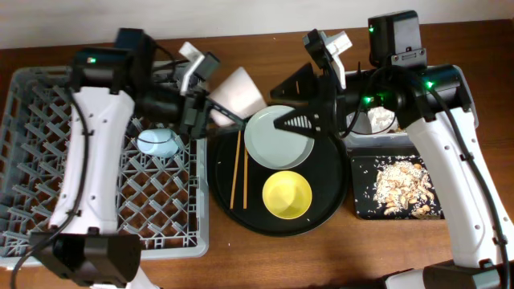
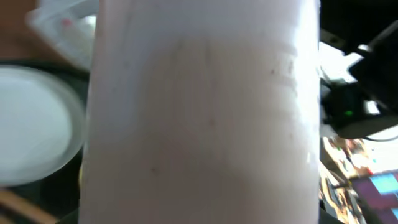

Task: Sort waste into correct bins and load items into the dishwasher rack
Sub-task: 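Pass the pink cup from the right gripper to the left gripper, then lower the pink cup into the front of the rack with the left gripper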

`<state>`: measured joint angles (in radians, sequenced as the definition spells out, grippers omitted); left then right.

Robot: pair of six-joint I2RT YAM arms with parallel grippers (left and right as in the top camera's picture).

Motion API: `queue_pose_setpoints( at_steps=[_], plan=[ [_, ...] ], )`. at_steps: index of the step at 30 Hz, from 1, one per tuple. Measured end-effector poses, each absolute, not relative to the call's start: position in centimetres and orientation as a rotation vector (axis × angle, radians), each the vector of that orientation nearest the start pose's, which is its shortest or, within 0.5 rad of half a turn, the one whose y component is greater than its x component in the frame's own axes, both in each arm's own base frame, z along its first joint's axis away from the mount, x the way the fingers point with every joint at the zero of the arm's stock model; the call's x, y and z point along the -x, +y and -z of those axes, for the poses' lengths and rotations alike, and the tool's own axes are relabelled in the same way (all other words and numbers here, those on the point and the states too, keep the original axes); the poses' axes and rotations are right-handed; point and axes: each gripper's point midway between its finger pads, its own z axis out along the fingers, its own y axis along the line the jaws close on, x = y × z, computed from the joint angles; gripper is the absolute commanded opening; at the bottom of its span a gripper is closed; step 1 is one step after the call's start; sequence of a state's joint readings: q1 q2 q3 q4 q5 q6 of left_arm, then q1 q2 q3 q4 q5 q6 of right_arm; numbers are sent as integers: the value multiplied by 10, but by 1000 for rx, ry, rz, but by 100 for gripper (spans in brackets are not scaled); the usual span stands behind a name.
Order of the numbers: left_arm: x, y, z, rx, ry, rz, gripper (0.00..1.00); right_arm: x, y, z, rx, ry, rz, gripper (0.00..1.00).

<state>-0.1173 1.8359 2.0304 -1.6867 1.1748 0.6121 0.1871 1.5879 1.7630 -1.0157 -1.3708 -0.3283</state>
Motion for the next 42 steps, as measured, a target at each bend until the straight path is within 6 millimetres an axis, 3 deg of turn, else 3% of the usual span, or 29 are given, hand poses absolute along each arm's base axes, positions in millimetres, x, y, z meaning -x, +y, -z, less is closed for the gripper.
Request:
queue_pose_setpoints(
  at_steps=[3,6,10,13,17,21,24,31,42],
  plan=[
    [-316,-173,-322,-777,2347,1393,53,-294,223,-393,1030,1737,-1482,99],
    [-324,-128,-299,-490,2634,1132,53,-300,217,-374,973,1882,-1406,99],
    [-327,-61,-267,-27,2919,621,53,-307,206,-344,909,2083,-1254,99],
    [-323,-42,-257,115,2977,431,53,-316,192,-322,873,2210,-1091,99],
    [-300,-30,-228,223,3098,280,53,-328,175,-303,842,2309,-896,99],
    [-265,-23,-180,294,3302,204,53,-332,167,-297,828,2345,-814,99],
    [-245,-20,-162,302,3397,174,53,-334,164,-295,823,2356,-787,99],
    [-242,-22,-160,290,3407,167,53,-334,163,-294,822,2359,-778,99],
    [-218,-39,-144,154,3511,94,54,-334,163,-294,821,2360,-778,99]
  ],
)
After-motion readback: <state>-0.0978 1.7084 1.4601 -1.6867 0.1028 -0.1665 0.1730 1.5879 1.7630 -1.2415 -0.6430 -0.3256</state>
